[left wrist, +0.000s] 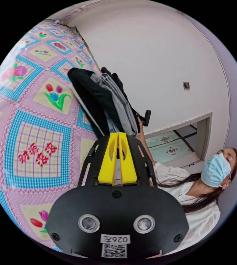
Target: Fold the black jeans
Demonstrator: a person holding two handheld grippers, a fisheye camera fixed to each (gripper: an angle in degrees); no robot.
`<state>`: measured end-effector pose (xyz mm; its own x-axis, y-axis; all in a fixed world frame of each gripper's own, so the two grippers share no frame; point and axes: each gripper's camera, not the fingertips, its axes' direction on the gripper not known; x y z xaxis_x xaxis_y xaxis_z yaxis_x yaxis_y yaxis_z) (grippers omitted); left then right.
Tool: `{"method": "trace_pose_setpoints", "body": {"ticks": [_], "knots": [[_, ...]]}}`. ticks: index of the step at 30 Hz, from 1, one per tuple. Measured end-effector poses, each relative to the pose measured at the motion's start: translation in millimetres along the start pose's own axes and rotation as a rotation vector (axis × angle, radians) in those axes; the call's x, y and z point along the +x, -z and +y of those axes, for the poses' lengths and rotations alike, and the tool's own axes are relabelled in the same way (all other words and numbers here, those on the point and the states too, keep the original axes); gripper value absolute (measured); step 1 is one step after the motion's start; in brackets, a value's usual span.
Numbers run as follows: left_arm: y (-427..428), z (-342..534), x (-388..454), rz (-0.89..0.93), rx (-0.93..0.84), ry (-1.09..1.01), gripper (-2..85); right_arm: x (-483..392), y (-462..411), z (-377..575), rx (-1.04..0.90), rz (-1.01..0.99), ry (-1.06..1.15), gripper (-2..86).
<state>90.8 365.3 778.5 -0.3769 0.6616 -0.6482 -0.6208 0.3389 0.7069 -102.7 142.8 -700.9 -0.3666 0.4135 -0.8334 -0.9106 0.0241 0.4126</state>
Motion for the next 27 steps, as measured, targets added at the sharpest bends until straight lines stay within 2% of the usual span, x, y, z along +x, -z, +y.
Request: {"method": "trace_pose_setpoints", "body": {"ticks": [3, 5, 7, 9, 11, 13, 16, 19, 23, 27], "knots": [[46.3, 53.3, -12.0, -0.061, 0.092, 0.093, -1.0, 48.0, 17.2, -5.1, 0.076, -0.143, -0.147, -0.8], [74.8, 88.1, -19.7, -0.061, 0.17, 0.168, -1.0, 96.1, 40.3, 3.4, 0.204, -0.288, -0.324, -0.9], [116.1, 135.8, -26.3, -0.076, 0.3, 0.271, -1.0, 116.7, 64.6, 20.7, 0.344, -0.316, -0.428, -1.0], [148.4, 169.3, -23.1, -0.114, 0.401, 0.323, -1.0, 110.9, 93.2, 39.7, 0.505, -0.29, -0.432, -1.0], [179.8, 199.8, -11.9, -0.185, 0.487, 0.35, -1.0, 71.2, 119.7, 60.1, 0.645, -0.244, -0.331, -1.0], [218.7, 237.4, 7.1, -0.285, 0.573, 0.374, -1.0, 24.0, 123.2, 70.6, 0.668, -0.198, -0.213, -1.0], [262.6, 284.4, 27.1, -0.345, 0.676, 0.391, -1.0, -62.5, 94.6, 81.8, 0.553, -0.192, -0.021, -1.0], [301.4, 337.4, 46.6, -0.368, 0.78, 0.421, -1.0, -143.1, 33.2, 98.1, 0.357, -0.287, 0.107, -1.0], [343.2, 403.2, 65.3, -0.421, 0.875, 0.475, -1.0, -226.6, -66.3, 138.1, 0.051, -0.568, 0.144, -0.9], [383.4, 477.2, 82.5, -0.471, 1.026, 0.577, -1.0, -265.0, -132.1, 180.5, -0.161, -0.775, 0.096, -0.9]]}}
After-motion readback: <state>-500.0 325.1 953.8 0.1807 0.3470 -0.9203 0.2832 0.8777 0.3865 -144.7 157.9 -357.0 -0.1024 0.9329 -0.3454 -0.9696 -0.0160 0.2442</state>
